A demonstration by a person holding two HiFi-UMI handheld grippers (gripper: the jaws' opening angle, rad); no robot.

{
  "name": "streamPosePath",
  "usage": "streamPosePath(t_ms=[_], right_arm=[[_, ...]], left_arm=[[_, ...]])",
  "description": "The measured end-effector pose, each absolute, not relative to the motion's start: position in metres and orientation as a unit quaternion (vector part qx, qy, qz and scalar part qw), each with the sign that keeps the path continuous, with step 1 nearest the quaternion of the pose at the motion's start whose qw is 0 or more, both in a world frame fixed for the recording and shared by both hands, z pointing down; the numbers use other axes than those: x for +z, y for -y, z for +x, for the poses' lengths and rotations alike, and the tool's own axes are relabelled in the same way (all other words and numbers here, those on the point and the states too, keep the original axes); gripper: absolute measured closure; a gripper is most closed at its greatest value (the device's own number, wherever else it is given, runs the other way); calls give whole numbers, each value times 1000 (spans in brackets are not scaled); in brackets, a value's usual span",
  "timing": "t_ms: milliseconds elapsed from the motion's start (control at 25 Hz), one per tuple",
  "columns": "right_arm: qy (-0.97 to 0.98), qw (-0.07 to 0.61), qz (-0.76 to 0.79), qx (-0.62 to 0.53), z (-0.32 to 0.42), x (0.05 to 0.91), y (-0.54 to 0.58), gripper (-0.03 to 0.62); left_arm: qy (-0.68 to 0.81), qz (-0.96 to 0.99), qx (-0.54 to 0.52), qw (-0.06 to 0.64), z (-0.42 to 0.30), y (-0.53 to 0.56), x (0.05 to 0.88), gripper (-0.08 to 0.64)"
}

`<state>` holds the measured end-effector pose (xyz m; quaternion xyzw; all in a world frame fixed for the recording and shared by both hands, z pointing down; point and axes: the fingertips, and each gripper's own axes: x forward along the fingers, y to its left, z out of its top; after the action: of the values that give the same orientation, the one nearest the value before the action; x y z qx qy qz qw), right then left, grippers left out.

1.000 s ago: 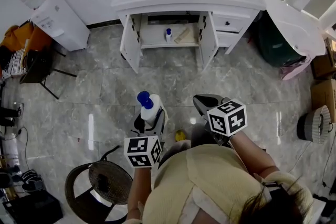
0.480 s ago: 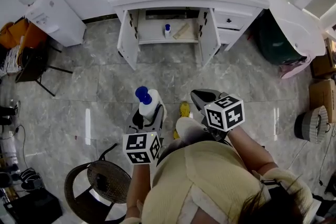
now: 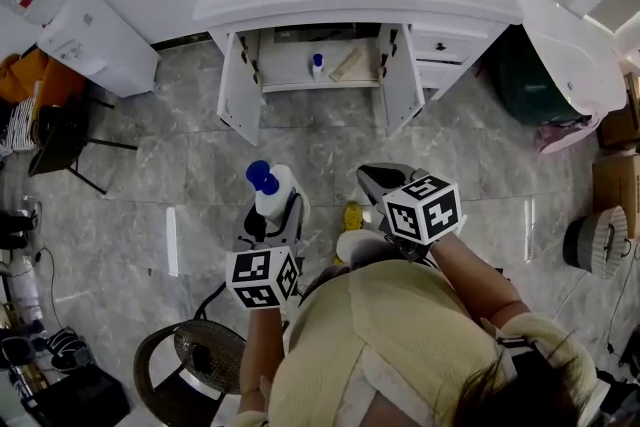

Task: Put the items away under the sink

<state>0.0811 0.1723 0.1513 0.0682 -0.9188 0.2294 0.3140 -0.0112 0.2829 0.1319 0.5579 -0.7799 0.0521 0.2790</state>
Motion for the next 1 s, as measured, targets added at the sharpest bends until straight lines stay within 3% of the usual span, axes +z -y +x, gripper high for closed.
streamPosePath(t_ms=[1000], right_arm=[[911,311,68,261,46,177,-53,566]], left_arm=[[760,580,73,285,-48,-139,145,270]])
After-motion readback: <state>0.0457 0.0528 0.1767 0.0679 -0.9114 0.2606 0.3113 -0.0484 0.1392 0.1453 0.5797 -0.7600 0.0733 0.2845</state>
